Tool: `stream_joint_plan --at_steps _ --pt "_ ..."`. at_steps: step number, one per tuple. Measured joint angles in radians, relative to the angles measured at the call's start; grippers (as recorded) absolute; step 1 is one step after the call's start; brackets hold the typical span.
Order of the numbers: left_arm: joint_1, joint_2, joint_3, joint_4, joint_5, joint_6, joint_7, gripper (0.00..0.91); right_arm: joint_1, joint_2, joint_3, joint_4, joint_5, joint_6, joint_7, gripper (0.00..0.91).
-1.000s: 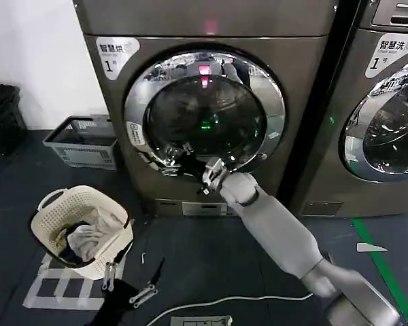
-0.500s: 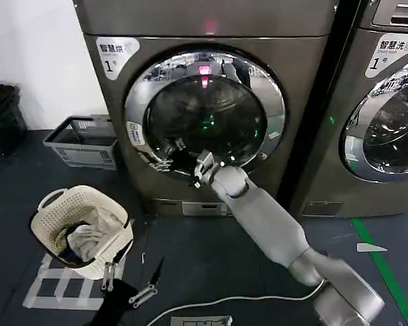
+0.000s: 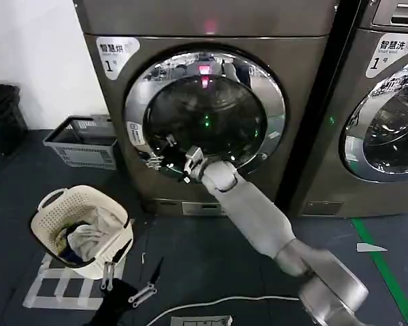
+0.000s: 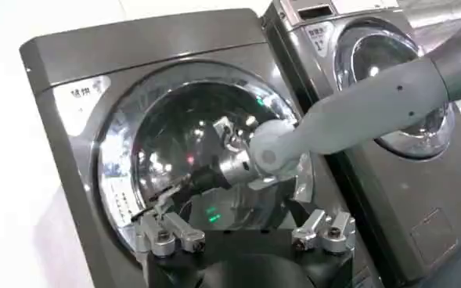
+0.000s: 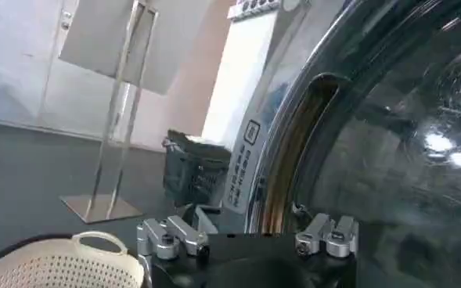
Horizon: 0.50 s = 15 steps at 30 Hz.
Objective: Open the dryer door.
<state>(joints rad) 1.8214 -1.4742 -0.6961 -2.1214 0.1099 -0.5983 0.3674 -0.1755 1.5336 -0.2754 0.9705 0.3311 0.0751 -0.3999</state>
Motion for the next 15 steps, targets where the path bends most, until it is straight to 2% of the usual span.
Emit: stream_joint_plan --at_steps 15 --pt "0.0 -0.005 -0.004 0.0 0.0 -0.003 0.0 0.907 0.027 0.047 -0.023 -0.061 -0.01 0.005 -0.044 0.907"
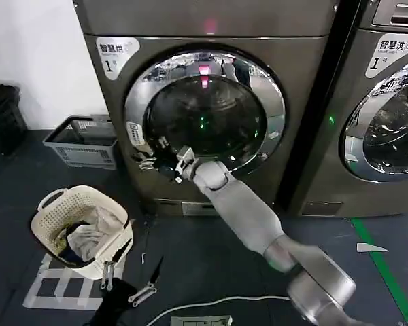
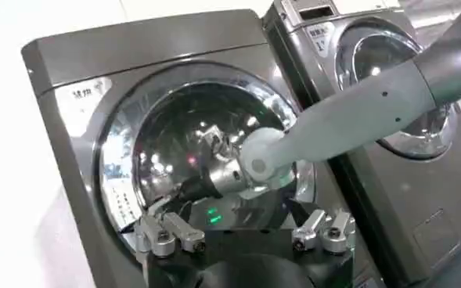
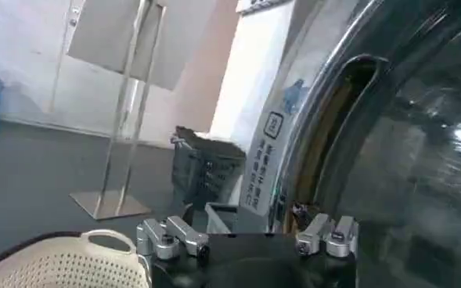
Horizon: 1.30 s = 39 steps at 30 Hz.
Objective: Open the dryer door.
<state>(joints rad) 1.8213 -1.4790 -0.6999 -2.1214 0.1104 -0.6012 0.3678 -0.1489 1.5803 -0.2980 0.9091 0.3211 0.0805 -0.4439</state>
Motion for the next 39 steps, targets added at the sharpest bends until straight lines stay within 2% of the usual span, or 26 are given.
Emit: stream_joint_plan --at_steps 7,14,19,25,34,39 --pt "0.001 -0.002 -0.001 -0.001 0.001 -0.002 0.0 0.907 0.001 -0.007 -0.009 0.007 0.01 0.009 -0.059 0.907" --pt "-0.001 -0.002 -0.011 -0.001 -0.001 -0.003 0.0 0.907 -0.018 -0.037 -0.024 0.043 0.044 0.05 -0.15 0.907" --pt "-0.014 0.009 -0.037 0.016 -0.022 0.008 0.0 0.907 -0.034 -0.083 -0.057 0.109 0.097 0.064 -0.196 0.907" --pt "-0.056 0.038 -0.103 0.051 -0.105 0.065 0.011 0.907 -0.038 -0.145 -0.087 0.185 0.163 0.089 -0.286 0.907" --pt "-0.114 0.1 -0.239 0.073 -0.192 0.101 0.023 0.907 -0.044 -0.203 -0.079 0.238 0.259 0.114 -0.499 0.907" --pt "-0.13 0.129 -0.284 0.077 -0.228 0.12 0.034 0.907 -0.045 -0.227 -0.07 0.252 0.275 0.137 -0.589 0.907"
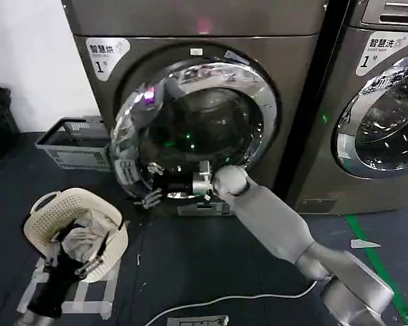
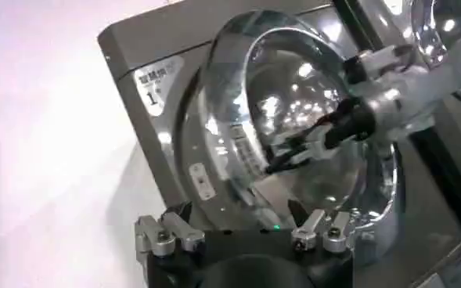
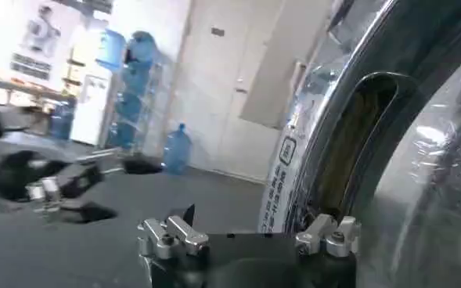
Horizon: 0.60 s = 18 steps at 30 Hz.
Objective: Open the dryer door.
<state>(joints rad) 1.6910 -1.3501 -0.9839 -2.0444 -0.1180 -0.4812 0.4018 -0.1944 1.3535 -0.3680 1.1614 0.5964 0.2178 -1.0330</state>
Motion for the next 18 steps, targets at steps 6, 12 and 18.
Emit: stream_joint_plan --at_steps 6,12,18 --pt "-0.03 0.042 -0.025 0.03 -0.06 0.029 -0.001 0.907 -0.002 -0.041 0.005 0.032 0.044 0.008 -0.108 0.907" --pt "-0.075 0.092 -0.023 0.053 -0.12 0.064 -0.011 0.907 -0.018 -0.102 0.003 0.079 0.09 -0.002 -0.192 0.907" --pt "-0.121 0.156 0.0 0.095 -0.133 0.078 -0.015 0.907 -0.042 -0.182 0.007 0.146 0.09 -0.012 -0.28 0.907"
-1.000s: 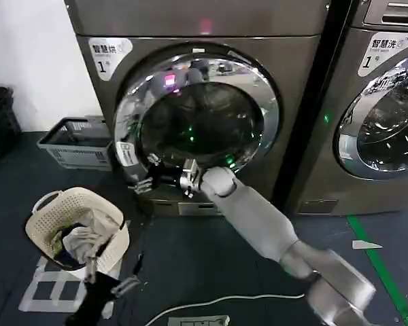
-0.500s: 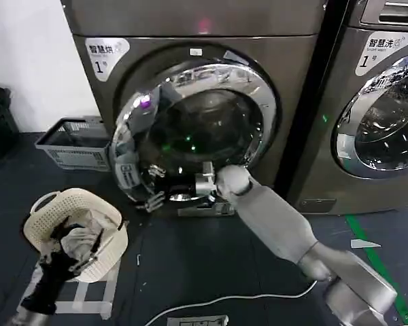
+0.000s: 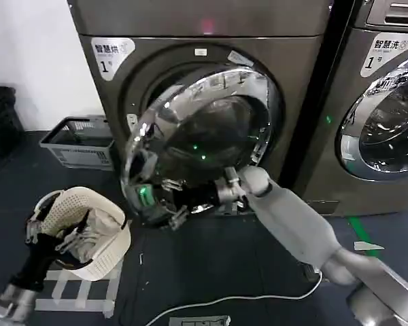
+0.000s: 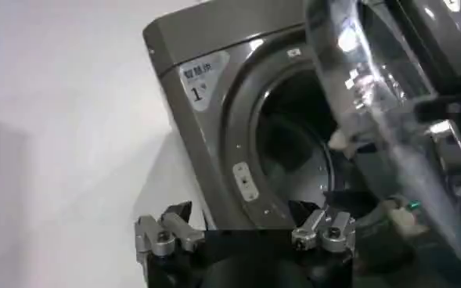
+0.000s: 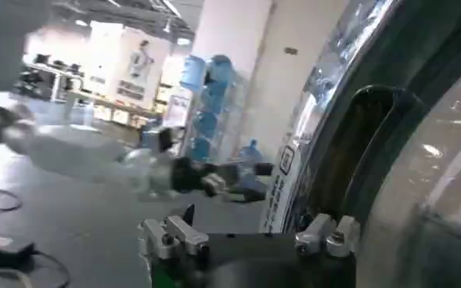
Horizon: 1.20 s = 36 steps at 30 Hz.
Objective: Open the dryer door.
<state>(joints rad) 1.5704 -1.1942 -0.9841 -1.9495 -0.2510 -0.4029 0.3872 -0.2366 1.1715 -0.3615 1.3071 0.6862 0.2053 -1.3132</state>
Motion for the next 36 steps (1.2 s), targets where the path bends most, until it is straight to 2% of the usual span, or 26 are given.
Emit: stream_joint_plan --at_steps 12,23,26,30,36 --pt "-0.152 0.114 0.127 0.085 0.01 0.053 -0.001 0.907 -0.08 -0.168 0.097 0.161 -0.004 -0.002 -0.072 0.907" --pt "-0.342 0.161 0.306 0.177 0.062 0.058 0.007 0.907 -0.214 -0.315 0.313 0.205 0.012 0.016 -0.062 0.907" --pt "-0.383 0.178 0.35 0.186 0.051 0.051 0.021 0.907 -0.313 -0.377 0.435 0.24 0.032 0.02 -0.062 0.907" --pt "-0.43 0.207 0.43 0.181 0.037 0.031 0.035 0.907 -0.529 -0.454 0.65 0.306 0.049 0.043 -0.059 0.907" --pt "-0.491 0.224 0.596 0.165 0.067 0.008 0.05 0.907 -0.942 -0.454 1.1 0.391 0.055 0.101 -0.067 0.907"
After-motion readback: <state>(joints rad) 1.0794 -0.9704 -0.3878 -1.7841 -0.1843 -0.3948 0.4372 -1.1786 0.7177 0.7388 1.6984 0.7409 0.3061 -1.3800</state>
